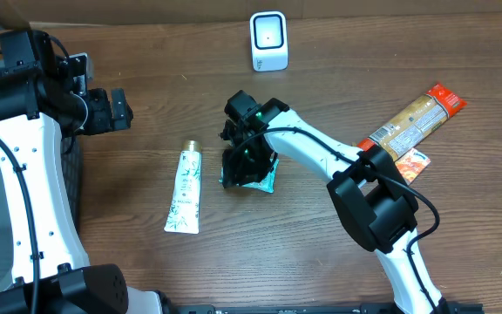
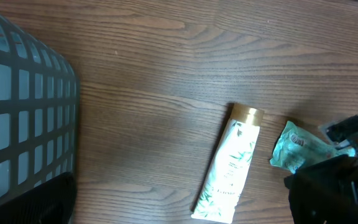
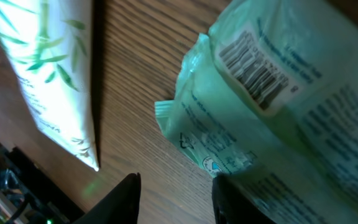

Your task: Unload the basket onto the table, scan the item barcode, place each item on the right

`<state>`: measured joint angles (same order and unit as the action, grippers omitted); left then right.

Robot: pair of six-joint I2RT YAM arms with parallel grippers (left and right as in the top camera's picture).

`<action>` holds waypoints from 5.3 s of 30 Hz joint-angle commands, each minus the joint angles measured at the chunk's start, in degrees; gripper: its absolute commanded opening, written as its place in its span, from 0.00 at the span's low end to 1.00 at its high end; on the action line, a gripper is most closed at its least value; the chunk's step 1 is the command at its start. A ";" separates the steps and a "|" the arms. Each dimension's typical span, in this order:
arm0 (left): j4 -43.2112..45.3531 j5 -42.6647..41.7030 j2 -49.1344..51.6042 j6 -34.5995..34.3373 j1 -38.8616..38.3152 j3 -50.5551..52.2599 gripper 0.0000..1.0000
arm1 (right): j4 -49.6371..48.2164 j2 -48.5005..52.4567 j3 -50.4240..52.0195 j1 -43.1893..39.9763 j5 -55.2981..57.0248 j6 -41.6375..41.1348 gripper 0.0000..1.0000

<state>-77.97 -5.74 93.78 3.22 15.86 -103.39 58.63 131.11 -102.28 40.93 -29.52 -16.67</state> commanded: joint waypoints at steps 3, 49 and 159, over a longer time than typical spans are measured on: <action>0.24 -0.07 -0.24 0.87 -0.13 -0.72 1.00 | -0.72 -1.01 0.87 1.22 2.91 -4.42 0.38; 0.24 -0.04 -0.24 0.87 -0.13 -0.72 1.00 | 1.01 -1.57 -8.66 -2.14 23.02 15.39 0.18; 0.24 -0.04 -0.24 0.87 -0.13 -0.72 1.00 | 26.56 10.38 -26.71 -21.07 4.44 23.10 0.56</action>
<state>-77.97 -5.74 93.78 3.22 15.86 -103.39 85.27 143.48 -126.58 20.01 -29.85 5.82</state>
